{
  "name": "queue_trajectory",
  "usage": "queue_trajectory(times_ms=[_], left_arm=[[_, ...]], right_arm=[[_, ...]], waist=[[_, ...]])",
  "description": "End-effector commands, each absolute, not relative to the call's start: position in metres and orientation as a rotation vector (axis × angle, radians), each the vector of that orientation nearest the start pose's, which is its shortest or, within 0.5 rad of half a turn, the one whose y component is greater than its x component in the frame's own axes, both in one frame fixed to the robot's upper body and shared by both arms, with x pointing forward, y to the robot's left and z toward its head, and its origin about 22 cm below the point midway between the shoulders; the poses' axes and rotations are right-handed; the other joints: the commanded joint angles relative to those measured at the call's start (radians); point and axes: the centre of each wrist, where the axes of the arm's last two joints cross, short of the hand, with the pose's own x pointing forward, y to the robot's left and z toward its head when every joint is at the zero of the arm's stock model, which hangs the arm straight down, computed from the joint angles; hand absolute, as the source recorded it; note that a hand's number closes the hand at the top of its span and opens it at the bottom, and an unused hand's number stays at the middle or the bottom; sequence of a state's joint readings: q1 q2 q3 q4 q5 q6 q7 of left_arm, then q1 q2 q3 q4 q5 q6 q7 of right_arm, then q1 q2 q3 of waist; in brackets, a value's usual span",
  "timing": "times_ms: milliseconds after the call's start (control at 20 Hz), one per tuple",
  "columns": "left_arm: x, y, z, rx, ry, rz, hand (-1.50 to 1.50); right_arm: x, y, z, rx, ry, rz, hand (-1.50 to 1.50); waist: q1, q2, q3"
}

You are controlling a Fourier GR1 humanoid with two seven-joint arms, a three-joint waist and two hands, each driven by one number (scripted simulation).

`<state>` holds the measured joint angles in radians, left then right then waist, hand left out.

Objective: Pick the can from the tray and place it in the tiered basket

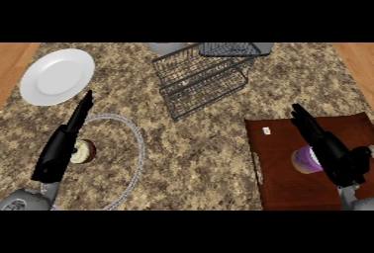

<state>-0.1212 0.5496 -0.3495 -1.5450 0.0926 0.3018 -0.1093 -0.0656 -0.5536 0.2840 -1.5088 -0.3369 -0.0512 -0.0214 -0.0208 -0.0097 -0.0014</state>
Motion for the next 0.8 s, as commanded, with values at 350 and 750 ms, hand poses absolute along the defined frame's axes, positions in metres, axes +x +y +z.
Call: queue_trajectory(times_ms=[350,750], left_arm=[[0.266,0.219,0.036,0.142,-1.713,-0.169,0.0],[0.27,0.204,0.041,0.115,-1.724,-0.165,0.0]], right_arm=[[0.308,-0.337,0.09,0.519,-1.695,0.417,1.5],[0.302,-0.335,0.05,1.28,-1.488,0.462,-1.5]], waist=[[0.076,0.042,0.008],[0.094,0.048,0.014]])
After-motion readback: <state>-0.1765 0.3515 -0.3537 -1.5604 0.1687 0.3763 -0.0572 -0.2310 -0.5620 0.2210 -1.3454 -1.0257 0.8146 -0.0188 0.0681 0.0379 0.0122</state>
